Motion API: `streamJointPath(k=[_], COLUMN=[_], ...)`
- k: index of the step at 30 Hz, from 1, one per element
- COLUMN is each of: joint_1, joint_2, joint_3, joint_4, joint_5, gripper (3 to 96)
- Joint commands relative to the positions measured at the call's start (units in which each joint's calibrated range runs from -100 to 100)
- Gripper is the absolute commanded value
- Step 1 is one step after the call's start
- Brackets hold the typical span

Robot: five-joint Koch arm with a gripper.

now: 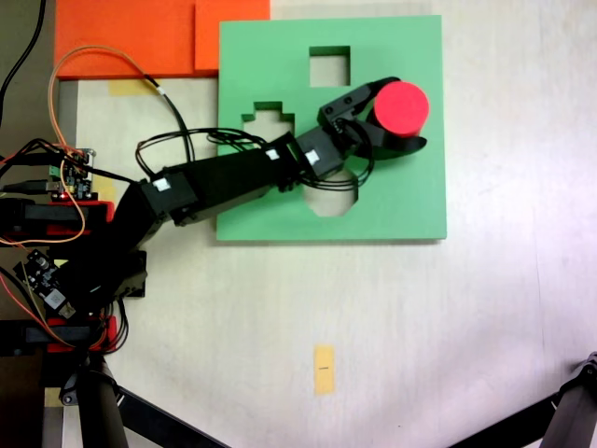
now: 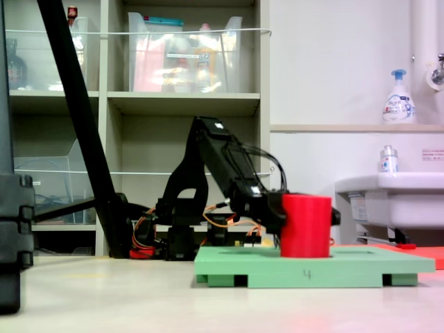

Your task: Put the cylinder block into the corresponding hole

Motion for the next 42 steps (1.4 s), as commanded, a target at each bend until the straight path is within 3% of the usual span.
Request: streamJointPath(k=[1,7,16,18,21,23,38,42], joint_1=[0.3,0.4,-0.2,-0.5,-0.5,-0.5,-3.4,-7.0], joint_2=[0.7,2.0,1.3,1.5,1.3,-0.7,-65.5,-88.4], joint_3=[4.5,2.8,-14.1,-16.1,-18.7,-19.7,-35.9,-41.8], joint_4=[2.6,5.2,19.1,23.7,36.0,45.1,44.8,33.2], joint_5=[0.0,0.0,-1.2,-1.3,-0.3,2.3,7.2,7.2], gripper=[38.5,40.3,56.7,63.7,81.5,85.7,84.8,66.8])
